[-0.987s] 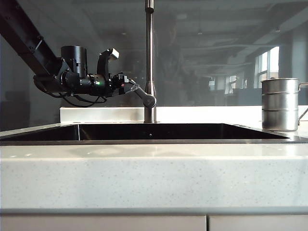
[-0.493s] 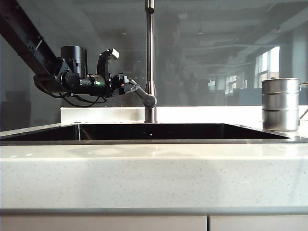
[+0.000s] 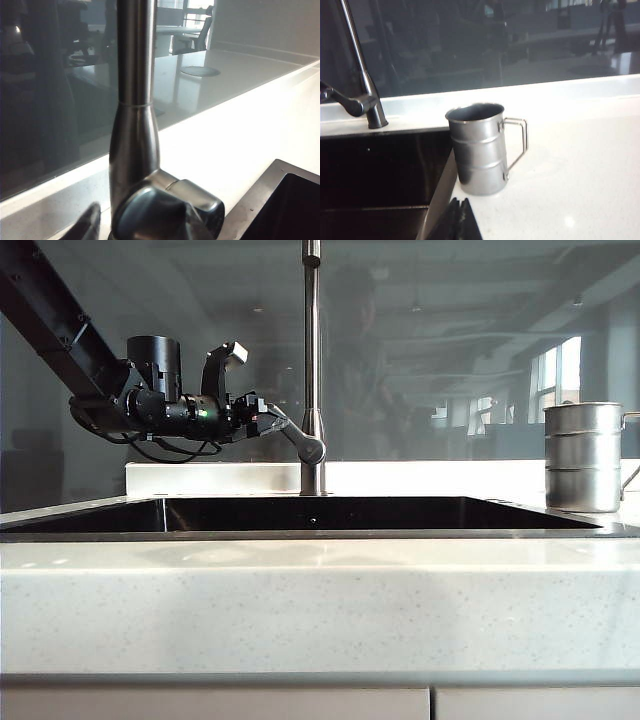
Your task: Pick up the mug next to the sink, go to the faucet to get some water, pour the water into the sink, and finally put the mug back to its place.
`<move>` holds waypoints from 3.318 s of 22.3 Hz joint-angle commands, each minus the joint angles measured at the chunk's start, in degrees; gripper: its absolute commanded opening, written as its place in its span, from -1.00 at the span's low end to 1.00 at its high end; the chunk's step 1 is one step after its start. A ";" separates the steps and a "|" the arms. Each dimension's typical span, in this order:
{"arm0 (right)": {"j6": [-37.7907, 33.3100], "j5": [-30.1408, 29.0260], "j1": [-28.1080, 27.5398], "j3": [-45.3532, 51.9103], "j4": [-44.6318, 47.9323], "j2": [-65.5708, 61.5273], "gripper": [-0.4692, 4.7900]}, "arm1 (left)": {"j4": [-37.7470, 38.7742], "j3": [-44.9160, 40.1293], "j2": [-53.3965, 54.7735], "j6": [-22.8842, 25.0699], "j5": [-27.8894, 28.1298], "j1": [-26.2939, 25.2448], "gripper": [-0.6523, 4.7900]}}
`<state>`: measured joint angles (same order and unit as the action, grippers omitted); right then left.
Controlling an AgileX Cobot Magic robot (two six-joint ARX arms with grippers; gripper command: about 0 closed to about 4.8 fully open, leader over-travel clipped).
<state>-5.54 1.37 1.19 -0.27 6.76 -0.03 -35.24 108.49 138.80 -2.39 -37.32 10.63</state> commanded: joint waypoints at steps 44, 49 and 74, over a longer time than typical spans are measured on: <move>1.22 -1.33 0.09 0.20 -1.88 0.13 -0.85 | 0.68 0.02 -1.22 0.44 8.94 -0.20 0.00; 1.22 -1.33 0.09 0.20 -1.88 0.13 -0.84 | 8.48 0.02 -4.90 0.44 9.09 -0.20 0.00; 1.22 -1.33 0.09 0.20 -1.90 0.13 -0.84 | 42.47 0.02 -47.25 1.99 17.44 -0.26 -0.79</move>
<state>-4.47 -0.01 1.21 -0.27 3.92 -0.03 7.09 108.31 93.45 -0.84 -24.23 10.50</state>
